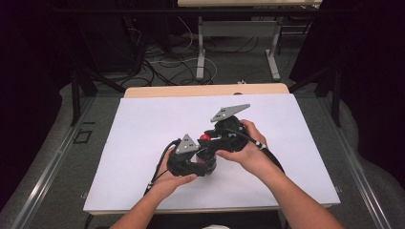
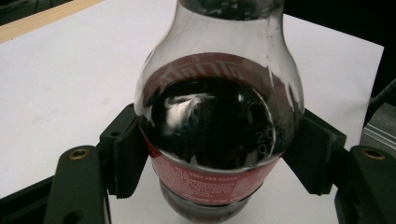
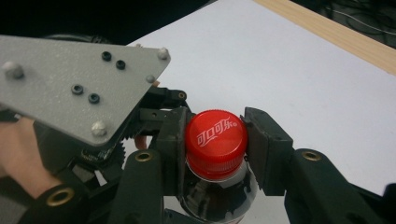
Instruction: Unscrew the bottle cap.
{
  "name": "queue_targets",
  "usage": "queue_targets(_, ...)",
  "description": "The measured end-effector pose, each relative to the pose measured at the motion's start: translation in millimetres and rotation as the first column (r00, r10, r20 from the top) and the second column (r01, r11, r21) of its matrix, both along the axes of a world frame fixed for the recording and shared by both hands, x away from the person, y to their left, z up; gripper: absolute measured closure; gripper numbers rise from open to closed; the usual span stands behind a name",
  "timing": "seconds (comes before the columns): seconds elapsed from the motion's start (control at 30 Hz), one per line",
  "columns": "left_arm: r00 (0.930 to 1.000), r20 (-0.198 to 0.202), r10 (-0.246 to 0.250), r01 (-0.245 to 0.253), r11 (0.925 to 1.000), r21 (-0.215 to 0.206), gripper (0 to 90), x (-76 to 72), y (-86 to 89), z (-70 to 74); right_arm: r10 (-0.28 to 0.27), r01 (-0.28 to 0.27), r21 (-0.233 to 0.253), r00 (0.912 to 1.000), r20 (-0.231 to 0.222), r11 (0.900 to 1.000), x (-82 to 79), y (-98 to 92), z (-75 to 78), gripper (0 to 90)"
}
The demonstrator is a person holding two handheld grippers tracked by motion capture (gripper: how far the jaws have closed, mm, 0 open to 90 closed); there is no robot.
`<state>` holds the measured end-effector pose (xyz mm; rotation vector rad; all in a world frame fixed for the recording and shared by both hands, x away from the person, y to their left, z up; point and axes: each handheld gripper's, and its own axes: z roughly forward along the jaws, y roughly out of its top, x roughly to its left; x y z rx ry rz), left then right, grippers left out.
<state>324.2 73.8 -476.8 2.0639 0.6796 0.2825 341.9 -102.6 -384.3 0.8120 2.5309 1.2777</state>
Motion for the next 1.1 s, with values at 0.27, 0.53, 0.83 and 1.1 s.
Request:
queue_targets(0.27,1.0000,0.000,-0.001,0.001,1.0000,-0.008,30.6,-1.4,-2.0,-0.3,0.307,-0.307,-0.024,0.9515,0.017,0.952,22.7,-12.1,1.2,61.1)
queue_targets(0.53,0.9999,0.003,0.010,-0.010,0.9999,-0.004,30.6,-0.4,-1.7,-1.1,0.059,-0.058,0.061,0.9982,-0.012,0.996,8.9,-11.2,3.5,44.8)
queue_targets(0.83,1.0000,0.005,0.007,-0.007,1.0000,0.000,30.6,-0.4,-1.0,-0.3,-0.095,0.095,0.001,0.9954,-0.008,0.995,-6.1,3.2,2.0,57.0)
queue_targets(1.1,1.0000,0.001,0.005,-0.005,1.0000,0.002,30.6,-0.9,-2.1,-1.2,0.118,-0.118,-0.021,0.9930,0.007,0.993,8.0,-2.9,1.7,61.5)
